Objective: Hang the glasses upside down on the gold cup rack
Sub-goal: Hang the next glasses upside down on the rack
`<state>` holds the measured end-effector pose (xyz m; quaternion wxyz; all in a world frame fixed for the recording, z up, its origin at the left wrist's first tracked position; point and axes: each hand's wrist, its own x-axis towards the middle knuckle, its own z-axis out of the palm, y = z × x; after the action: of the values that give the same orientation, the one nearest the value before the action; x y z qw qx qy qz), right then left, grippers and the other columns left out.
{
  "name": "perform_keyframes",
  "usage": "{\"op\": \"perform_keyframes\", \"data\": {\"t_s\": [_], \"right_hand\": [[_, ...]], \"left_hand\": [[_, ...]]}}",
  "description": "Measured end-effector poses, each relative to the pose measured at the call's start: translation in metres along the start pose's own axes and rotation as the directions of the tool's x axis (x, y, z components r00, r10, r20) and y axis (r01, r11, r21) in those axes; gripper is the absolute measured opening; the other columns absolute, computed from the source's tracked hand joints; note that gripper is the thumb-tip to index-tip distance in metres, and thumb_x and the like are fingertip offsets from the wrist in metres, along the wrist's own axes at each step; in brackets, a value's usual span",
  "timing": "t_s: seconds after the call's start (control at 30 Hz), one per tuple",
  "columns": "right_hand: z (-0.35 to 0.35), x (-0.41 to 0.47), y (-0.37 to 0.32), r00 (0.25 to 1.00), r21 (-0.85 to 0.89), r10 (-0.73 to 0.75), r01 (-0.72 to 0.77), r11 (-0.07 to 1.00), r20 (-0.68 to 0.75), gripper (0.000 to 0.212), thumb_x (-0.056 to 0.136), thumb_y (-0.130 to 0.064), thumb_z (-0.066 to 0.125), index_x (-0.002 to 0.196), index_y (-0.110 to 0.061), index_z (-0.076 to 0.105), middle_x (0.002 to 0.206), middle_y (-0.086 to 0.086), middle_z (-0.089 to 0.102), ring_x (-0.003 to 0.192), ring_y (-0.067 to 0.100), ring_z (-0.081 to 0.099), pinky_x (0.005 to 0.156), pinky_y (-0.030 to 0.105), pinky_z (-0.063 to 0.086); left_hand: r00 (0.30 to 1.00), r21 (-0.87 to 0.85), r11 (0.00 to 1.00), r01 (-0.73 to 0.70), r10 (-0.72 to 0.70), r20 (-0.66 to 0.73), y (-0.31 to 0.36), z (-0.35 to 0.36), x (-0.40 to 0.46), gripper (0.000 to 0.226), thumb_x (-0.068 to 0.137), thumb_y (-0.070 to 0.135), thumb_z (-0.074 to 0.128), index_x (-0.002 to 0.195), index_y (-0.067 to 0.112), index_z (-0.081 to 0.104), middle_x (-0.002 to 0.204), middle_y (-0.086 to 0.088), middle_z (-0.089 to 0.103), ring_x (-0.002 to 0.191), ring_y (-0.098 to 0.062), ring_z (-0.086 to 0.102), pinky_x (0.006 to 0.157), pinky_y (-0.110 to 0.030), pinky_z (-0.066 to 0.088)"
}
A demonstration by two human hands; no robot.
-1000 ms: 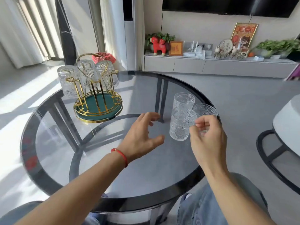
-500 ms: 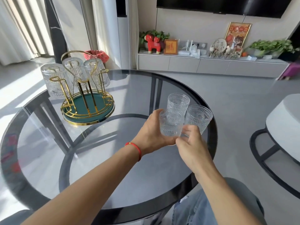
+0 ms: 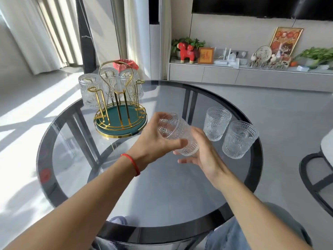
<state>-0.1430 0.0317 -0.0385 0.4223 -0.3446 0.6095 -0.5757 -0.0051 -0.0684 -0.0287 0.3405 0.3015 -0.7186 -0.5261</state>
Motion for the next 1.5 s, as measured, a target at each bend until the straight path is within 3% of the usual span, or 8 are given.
{"op": "perform_keyframes", "data": {"t_s": [0.2, 0.3, 0.4, 0.6, 0.73, 0.83, 1.0, 1.5], "right_hand": [[0.012, 0.007, -0.001, 0.987, 0.414, -0.004, -0.063, 0.908, 0.16, 0.045, 0.108, -0.036, 0.045, 0.141, -0.009, 0.061, 0.141, 0.015, 0.066, 0.128, 0.029, 0.064, 0.095, 0.047, 0.056], [0.019, 0.016, -0.007, 0.982, 0.377, -0.034, -0.041, 0.925, 0.188, 0.046, 0.103, -0.037, 0.054, 0.137, -0.009, 0.065, 0.138, 0.015, 0.069, 0.129, 0.031, 0.064, 0.11, 0.05, 0.049], [0.03, 0.033, -0.023, 0.999, 0.224, 0.002, 0.006, 0.974, -0.037, 0.052, 0.086, -0.032, 0.077, 0.131, -0.008, 0.066, 0.131, 0.018, 0.071, 0.121, 0.035, 0.068, 0.111, 0.055, 0.047], [0.047, 0.077, -0.058, 0.929, 0.06, 0.049, -0.029, 0.998, -0.367, 0.064, 0.076, -0.023, 0.091, 0.133, -0.021, 0.063, 0.127, 0.007, 0.071, 0.11, 0.027, 0.07, 0.093, 0.045, 0.057], [0.062, 0.105, -0.088, 0.871, -0.093, -0.2, 0.177, 0.98, -0.448, 0.069, 0.071, -0.035, 0.092, 0.133, -0.03, 0.062, 0.133, -0.004, 0.062, 0.115, 0.016, 0.061, 0.095, 0.032, 0.051], [0.081, 0.124, -0.114, 0.811, -0.24, -0.421, 0.35, 0.906, -0.406, 0.07, 0.073, -0.041, 0.088, 0.136, -0.031, 0.06, 0.133, -0.012, 0.059, 0.118, 0.008, 0.054, 0.091, 0.018, 0.044], [0.11, 0.143, -0.142, 0.779, -0.544, -0.606, 0.442, 0.713, -0.163, 0.07, 0.071, -0.035, 0.087, 0.137, -0.021, 0.064, 0.136, -0.004, 0.067, 0.125, 0.014, 0.06, 0.108, 0.034, 0.049], [0.144, 0.17, -0.104, 0.858, -0.8, -0.512, 0.335, 0.498, 0.041, 0.069, 0.078, -0.027, 0.087, 0.139, -0.022, 0.056, 0.141, 0.012, 0.053, 0.134, 0.028, 0.046, 0.093, 0.024, 0.028]], "left_hand": [[0.998, -0.046, 0.999, -0.028, 0.03, 0.052, 0.0, -0.024, -0.004, 0.076, 0.062, 0.034, 0.093, 0.126, 0.036, 0.053, 0.123, -0.004, 0.061, 0.108, -0.02, 0.068, 0.086, -0.03, 0.058], [0.998, 0.05, 0.998, -0.027, 0.024, 0.05, -0.003, -0.042, 0.002, 0.084, 0.058, 0.052, 0.093, 0.13, 0.046, 0.052, 0.121, 0.01, 0.063, 0.111, -0.007, 0.065, 0.098, -0.034, 0.056], [0.999, 0.245, 0.97, 0.006, -0.016, 0.04, -0.014, -0.063, 0.004, 0.09, 0.067, 0.063, 0.086, 0.145, 0.05, 0.042, 0.129, 0.012, 0.061, 0.118, -0.011, 0.059, 0.102, -0.039, 0.054], [0.991, 0.892, 0.452, -0.011, 0.122, -0.05, -0.074, -0.097, -0.01, 0.076, 0.085, 0.075, 0.037, 0.15, 0.035, 0.043, 0.159, -0.006, 0.038, 0.148, -0.03, 0.027, 0.118, -0.055, 0.026], [0.995, 0.923, 0.384, 0.0, 0.095, -0.04, -0.094, -0.101, -0.004, 0.069, 0.089, 0.071, 0.039, 0.15, 0.036, 0.041, 0.161, -0.009, 0.035, 0.149, -0.035, 0.025, 0.11, -0.059, 0.032], [0.995, 0.937, 0.35, -0.001, 0.098, -0.035, -0.095, -0.1, -0.001, 0.069, 0.088, 0.071, 0.031, 0.147, 0.038, 0.043, 0.161, -0.009, 0.036, 0.148, -0.036, 0.026, 0.108, -0.061, 0.035], [0.996, 0.935, 0.354, 0.012, 0.077, -0.042, -0.099, -0.102, 0.001, 0.071, 0.084, 0.071, 0.028, 0.146, 0.038, 0.044, 0.162, -0.005, 0.033, 0.149, -0.034, 0.023, 0.109, -0.061, 0.036], [0.997, 0.926, 0.377, 0.004, 0.067, -0.032, -0.101, -0.105, 0.0, 0.073, 0.08, 0.065, 0.034, 0.145, 0.035, 0.047, 0.162, -0.007, 0.034, 0.149, -0.036, 0.022, 0.107, -0.064, 0.037]]}}
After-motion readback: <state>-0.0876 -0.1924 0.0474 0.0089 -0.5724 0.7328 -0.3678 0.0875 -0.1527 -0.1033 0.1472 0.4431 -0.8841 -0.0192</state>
